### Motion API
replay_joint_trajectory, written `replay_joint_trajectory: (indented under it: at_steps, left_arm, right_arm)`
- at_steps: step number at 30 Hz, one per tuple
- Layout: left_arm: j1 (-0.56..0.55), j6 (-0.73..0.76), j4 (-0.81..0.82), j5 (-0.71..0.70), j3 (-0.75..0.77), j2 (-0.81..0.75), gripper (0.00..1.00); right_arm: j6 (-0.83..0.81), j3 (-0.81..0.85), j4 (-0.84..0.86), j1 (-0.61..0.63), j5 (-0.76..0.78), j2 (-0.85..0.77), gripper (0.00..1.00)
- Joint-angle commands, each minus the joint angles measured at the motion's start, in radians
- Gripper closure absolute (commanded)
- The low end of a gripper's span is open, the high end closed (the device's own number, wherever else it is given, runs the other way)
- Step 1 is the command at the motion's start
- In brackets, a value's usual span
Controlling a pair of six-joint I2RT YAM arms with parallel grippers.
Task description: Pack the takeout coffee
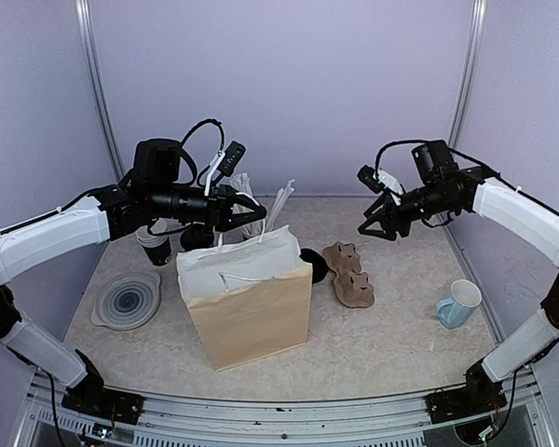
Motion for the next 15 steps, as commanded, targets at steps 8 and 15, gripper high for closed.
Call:
replay_joint_trajectory:
  at_steps: [8, 15]
  left_arm:
    - [-0.041, 0.031, -0.033, -0.303, 0.030, -0.094, 0.38]
    - [-0.077, 0.047, -0.059, -0.402, 0.018, -0.135, 0.33]
  right_arm:
    - [0.098, -0.177, 0.024, 0.032, 0.309, 0.191, 0.01]
    - [0.135, -0.086, -0.020, 0.082, 0.329, 0.339, 0.01]
